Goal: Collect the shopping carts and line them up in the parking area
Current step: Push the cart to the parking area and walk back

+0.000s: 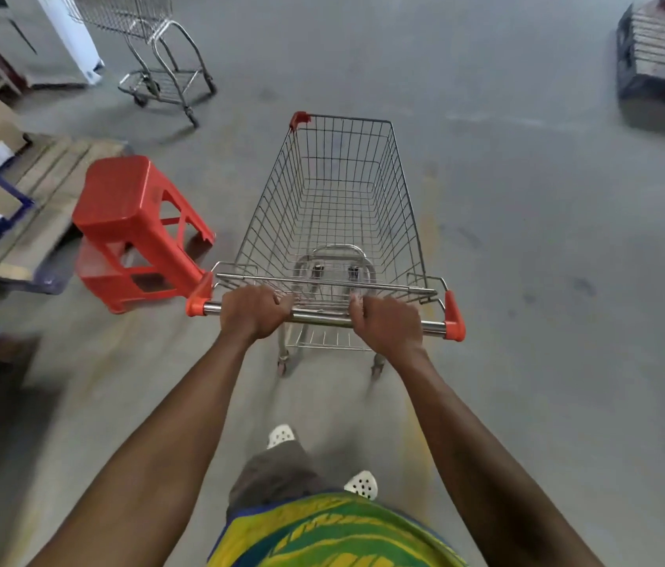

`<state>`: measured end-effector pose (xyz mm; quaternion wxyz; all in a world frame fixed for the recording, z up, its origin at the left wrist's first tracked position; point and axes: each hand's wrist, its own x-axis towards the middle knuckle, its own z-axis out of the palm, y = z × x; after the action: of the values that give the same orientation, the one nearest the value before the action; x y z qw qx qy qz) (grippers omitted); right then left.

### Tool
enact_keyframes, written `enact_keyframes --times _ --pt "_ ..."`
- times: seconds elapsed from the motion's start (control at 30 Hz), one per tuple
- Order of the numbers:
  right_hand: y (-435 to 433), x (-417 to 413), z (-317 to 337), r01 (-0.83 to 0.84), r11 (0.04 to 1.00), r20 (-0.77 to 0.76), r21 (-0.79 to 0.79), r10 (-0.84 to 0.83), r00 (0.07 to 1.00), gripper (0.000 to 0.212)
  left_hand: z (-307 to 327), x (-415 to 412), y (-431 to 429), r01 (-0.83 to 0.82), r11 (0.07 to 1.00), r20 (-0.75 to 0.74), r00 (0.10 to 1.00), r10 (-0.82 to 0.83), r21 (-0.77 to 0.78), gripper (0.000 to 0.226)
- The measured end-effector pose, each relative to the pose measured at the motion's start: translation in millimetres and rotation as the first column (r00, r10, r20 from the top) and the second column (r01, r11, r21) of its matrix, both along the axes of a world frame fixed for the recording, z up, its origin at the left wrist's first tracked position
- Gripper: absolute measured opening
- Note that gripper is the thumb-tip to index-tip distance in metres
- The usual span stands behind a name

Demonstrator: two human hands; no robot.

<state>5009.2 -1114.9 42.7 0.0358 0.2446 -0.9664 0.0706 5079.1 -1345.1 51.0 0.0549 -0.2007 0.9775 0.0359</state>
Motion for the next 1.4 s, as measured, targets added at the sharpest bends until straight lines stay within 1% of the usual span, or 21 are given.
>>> enact_keyframes --times 0.07,0.13,0.2,0.3,0.43,0.53,0.67,0.8,0.93,1.0,1.13,1.27,1.4 --pt "-7.4 -16.2 -3.2 0.039 0.999 -0.008 -0.006 -0.039 0.999 0.066 -2.6 -22.6 -8.7 0.005 1.0 0.01 1.0 -0.005 -0.029 0.077" --pt "-16.1 -34.8 -6.5 0.07 0.997 -0.027 -0.03 -0.071 0.997 0.063 -5.4 -50.1 -20.1 0.019 0.999 0.029 0.999 -0.018 -0.041 0.069" --pt "-24.2 -58.1 -7.3 0.094 0.995 -0.045 -0.032 -0.096 0.994 0.063 -6.2 -84.7 -33.5 0.051 0.998 0.087 0.995 -0.048 -0.032 0.063" --pt "-35.7 -99.9 -9.5 0.11 0.993 -0.068 -0.052 -0.113 0.991 0.062 -5.7 -144.9 -54.5 0.079 0.997 0.192 0.978 -0.079 0.009 0.054" --pt "-54.4 -167.1 -16.6 0.143 0.984 -0.105 -0.107 -0.154 0.982 0.064 -6.2 -234.7 -76.7 0.108 0.994 0.266 0.958 -0.109 0.021 0.055" --pt "-68.9 -221.3 -21.2 0.2 0.971 -0.109 -0.127 -0.214 0.971 0.061 -2.5 -300.5 -87.9 0.127 0.991 0.287 0.948 -0.135 0.046 0.048" --pt "-82.1 -300.3 -14.9 0.266 0.954 -0.091 -0.136 -0.279 0.956 0.059 3.6 -381.4 -96.6 0.137 0.986 0.239 0.958 -0.156 0.094 0.047" --pt "-89.0 -381.1 -2.1 0.348 0.934 0.008 -0.086 -0.349 0.937 0.052 8.4 -459.3 -99.8 0.157 0.977 0.197 0.963 -0.183 0.142 0.037" --pt "-93.5 -467.5 5.1 0.357 0.934 0.119 -0.001 -0.355 0.927 0.053 7.7 -534.3 -101.9 0.178 0.973 0.108 0.975 -0.195 0.15 0.051" --pt "-96.8 -512.3 5.1 0.361 0.933 0.147 0.003 -0.357 0.922 0.053 10.4 -571.0 -103.8 0.179 0.969 0.062 0.979 -0.192 0.17 0.051" --pt "-110.3 -600.9 -1.6 0.369 0.93 0.122 -0.014 -0.364 0.923 0.057 12.2 -653.1 -112.9 0.173 0.968 -0.018 0.985 -0.173 0.179 0.048" --pt "-129.1 -696.0 -8.9 0.38 0.925 0.1 -0.012 -0.377 0.921 0.06 1.8 -747.4 -128.9 0.129 0.976 -0.106 0.988 -0.112 0.176 0.041" --pt "-144.3 -789.7 -4.0 0.351 0.936 0.137 -0.025 -0.344 0.929 0.057 0.8 -839.2 -139.3 0.087 0.98 -0.155 0.986 -0.059 0.181 0.036"
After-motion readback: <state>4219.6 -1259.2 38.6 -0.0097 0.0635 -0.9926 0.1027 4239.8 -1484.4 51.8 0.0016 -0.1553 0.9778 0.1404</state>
